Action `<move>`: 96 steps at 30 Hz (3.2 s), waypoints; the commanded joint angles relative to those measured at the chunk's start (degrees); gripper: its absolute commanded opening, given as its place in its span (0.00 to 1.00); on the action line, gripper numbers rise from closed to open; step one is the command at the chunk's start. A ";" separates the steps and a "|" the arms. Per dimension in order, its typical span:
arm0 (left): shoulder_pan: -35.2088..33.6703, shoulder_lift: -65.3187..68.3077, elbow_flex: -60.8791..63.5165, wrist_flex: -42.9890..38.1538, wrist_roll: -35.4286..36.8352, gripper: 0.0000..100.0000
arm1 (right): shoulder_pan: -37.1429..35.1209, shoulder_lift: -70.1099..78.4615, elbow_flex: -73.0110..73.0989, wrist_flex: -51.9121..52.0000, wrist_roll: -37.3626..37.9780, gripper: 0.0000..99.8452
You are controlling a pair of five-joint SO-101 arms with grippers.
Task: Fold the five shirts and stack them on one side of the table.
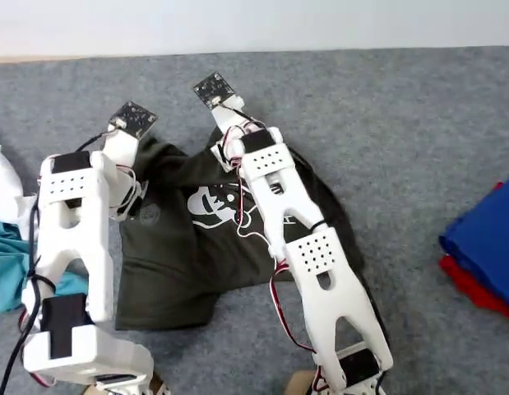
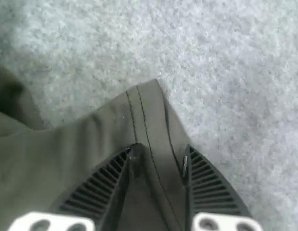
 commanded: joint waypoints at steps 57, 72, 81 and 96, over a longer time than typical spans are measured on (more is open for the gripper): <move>4.84 -27.96 0.13 1.23 0.35 0.09 | 20.09 -26.68 -22.59 42.24 9.85 0.01; 4.75 -28.04 6.11 5.98 0.18 0.09 | 24.57 -17.19 -11.16 42.24 9.85 0.07; 4.84 -27.96 6.81 5.01 0.18 0.09 | 21.41 -16.40 -16.62 41.45 4.48 0.22; 4.75 -28.04 14.11 -1.05 0.18 0.09 | 22.46 -3.65 -16.79 32.40 -13.71 0.23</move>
